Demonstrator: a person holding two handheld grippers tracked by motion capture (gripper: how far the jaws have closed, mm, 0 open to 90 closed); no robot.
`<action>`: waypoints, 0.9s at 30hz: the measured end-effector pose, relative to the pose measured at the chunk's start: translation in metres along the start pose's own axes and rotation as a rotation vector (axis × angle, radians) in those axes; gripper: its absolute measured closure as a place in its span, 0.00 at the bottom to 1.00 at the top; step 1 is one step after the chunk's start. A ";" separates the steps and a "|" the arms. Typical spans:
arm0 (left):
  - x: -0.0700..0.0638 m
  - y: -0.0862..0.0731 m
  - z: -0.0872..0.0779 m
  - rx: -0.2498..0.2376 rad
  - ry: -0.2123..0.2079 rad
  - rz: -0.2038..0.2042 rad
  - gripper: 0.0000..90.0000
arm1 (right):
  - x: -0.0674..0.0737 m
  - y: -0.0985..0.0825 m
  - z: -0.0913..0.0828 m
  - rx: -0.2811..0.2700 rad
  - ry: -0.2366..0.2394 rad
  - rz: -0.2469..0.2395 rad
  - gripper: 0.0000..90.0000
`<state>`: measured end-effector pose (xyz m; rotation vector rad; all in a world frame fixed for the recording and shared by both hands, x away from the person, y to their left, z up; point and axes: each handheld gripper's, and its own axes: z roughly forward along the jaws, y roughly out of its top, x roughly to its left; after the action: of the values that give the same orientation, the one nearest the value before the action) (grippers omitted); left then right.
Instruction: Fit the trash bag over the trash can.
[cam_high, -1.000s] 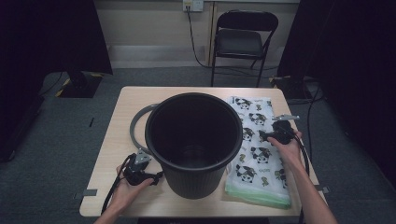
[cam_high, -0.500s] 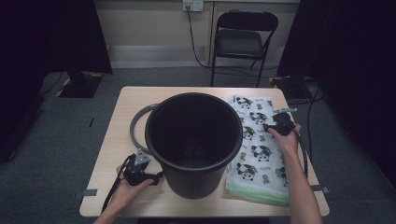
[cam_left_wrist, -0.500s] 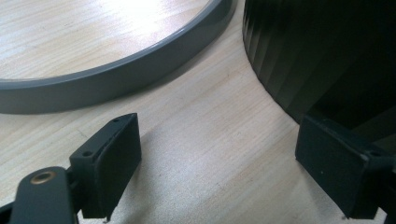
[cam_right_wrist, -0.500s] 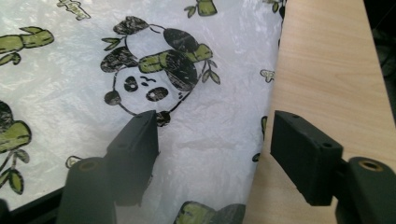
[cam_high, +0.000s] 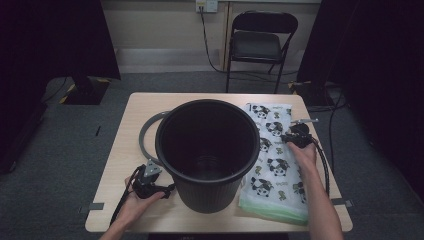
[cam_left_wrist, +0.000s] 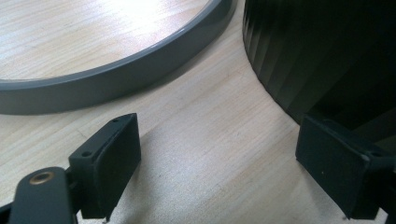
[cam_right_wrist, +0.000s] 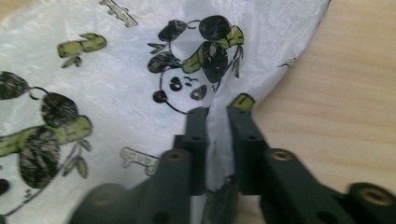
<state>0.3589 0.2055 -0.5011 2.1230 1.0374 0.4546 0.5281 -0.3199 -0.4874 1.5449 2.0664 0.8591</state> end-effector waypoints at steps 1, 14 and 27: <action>0.001 0.000 0.000 -0.003 -0.005 0.005 0.15 | 0.000 -0.001 -0.001 -0.006 0.011 0.021 0.96; -0.002 0.005 -0.002 0.046 0.000 -0.009 0.18 | 0.024 0.006 -0.018 -0.085 0.152 0.056 1.00; 0.005 0.020 -0.033 -0.077 -0.024 -0.090 0.24 | 0.045 0.020 -0.052 -0.186 0.224 0.073 1.00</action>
<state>0.3535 0.2159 -0.4634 2.0005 1.0794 0.4179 0.4944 -0.2854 -0.4345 1.4891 2.0207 1.2652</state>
